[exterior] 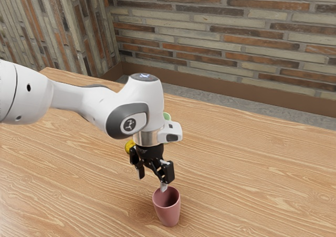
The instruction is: Place the right cup onto the left cup
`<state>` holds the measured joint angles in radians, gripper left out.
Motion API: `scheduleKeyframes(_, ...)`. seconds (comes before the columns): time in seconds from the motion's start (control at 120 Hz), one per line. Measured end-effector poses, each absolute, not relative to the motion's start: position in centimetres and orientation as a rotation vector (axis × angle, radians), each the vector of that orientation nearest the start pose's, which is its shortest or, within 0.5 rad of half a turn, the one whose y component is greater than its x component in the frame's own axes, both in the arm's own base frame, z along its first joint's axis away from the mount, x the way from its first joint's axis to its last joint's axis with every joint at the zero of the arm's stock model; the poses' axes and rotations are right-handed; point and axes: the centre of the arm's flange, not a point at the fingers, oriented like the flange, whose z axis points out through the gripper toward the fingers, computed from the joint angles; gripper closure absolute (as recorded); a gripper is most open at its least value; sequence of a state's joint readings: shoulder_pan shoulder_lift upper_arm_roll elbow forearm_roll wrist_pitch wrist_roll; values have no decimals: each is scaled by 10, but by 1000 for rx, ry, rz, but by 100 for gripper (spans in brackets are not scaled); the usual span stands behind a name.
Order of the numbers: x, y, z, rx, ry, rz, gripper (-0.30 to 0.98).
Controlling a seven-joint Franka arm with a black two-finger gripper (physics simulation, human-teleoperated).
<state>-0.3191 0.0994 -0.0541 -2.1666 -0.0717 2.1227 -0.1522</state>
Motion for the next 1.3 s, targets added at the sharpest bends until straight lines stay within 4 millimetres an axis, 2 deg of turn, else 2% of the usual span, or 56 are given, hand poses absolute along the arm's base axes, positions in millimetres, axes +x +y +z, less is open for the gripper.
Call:
scheduleKeyframes(0.325, 497, -210, 335, -3140, 309, 246, 3)
scheduleKeyframes(0.925, 501, -212, 309, -3133, 301, 283, 4)
scheduleKeyframes(1.3, 499, -218, 314, -3134, 301, 266, 44)
